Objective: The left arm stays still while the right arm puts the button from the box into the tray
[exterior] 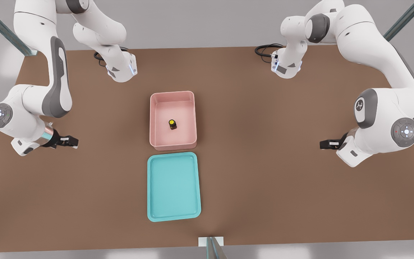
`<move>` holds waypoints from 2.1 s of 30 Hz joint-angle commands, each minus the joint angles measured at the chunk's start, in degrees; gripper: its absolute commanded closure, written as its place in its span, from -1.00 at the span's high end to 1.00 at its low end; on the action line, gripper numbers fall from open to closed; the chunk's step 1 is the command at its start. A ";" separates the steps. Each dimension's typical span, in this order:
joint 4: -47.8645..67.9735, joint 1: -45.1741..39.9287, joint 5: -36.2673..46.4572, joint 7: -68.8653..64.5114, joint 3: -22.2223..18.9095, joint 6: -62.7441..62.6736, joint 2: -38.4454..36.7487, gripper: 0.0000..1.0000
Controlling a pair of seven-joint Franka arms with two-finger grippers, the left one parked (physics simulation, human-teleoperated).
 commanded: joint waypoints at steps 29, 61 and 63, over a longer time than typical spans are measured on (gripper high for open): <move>-20.35 43.19 9.30 64.74 3.85 24.50 5.26 1.00; -25.19 44.51 8.16 65.97 3.77 31.80 9.30 1.00; -26.16 44.51 8.16 65.70 3.77 31.54 8.51 1.00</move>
